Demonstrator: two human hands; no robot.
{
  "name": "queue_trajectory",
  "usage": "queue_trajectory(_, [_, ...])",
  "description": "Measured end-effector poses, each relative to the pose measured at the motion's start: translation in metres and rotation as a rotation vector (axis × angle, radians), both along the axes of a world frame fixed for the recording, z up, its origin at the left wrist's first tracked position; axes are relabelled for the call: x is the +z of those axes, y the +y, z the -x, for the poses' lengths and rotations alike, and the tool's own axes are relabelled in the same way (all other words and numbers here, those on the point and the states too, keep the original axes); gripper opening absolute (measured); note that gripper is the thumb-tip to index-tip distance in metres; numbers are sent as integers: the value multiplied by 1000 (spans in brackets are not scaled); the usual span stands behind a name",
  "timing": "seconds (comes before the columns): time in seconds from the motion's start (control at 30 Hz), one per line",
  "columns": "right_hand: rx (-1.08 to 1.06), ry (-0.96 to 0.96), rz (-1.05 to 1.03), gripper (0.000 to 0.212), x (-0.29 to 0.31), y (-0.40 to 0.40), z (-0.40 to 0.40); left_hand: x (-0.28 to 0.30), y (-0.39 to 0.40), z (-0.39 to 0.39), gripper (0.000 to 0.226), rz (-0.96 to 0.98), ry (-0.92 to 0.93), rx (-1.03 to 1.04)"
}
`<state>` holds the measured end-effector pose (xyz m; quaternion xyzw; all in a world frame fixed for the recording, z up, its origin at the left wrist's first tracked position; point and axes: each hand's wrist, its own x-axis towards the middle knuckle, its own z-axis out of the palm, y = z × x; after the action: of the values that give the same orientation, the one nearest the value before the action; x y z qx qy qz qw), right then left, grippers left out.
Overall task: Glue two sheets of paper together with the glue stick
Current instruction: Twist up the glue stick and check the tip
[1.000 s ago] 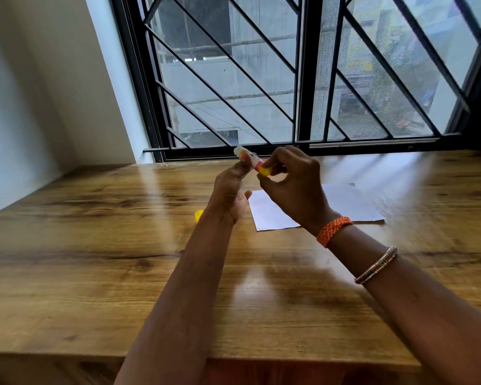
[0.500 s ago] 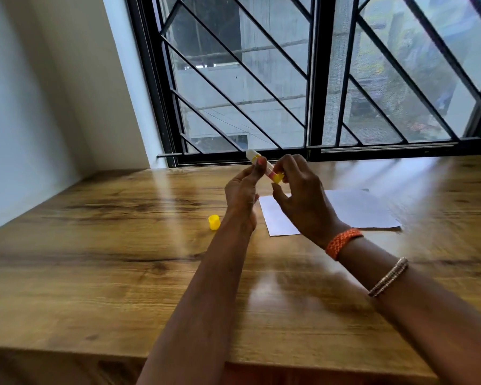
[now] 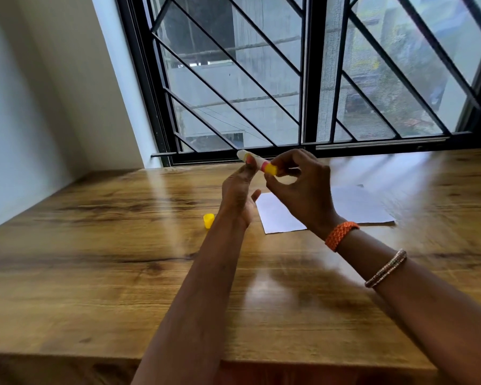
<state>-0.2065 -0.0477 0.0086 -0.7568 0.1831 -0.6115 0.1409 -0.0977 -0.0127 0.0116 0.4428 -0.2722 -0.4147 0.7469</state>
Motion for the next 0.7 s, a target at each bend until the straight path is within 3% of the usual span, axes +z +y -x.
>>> queue_trajectory(0.13, [425, -306, -728, 10, 13, 12, -2, 4, 0, -5, 17, 122, 13, -77])
queue_trajectory(0.23, [575, -371, -926, 6, 14, 13, -2, 4, 1, -5, 14, 122, -1, -69])
queue_trajectory(0.3, [405, -274, -741, 12, 9, 9, -3, 1, -1, -4, 13, 99, -3, -34])
queue_trajectory(0.37, [141, -91, -349, 19, 3, 5, -5, 0, -1, -2, 26, 82, 2, 24])
queue_trajectory(0.47, [-3, 109, 63, 25, -9, -2, -5, -1, -1, -2, 28, 57, -3, 82])
queue_trajectory(0.57, [-24, 107, 79, 23, -10, -7, 0, 0, -1, 0, 12, 44, -5, 84])
queue_trajectory(0.7, [31, 90, -37, 19, -9, -8, 1, -1, -2, -2, 34, 56, -4, 60])
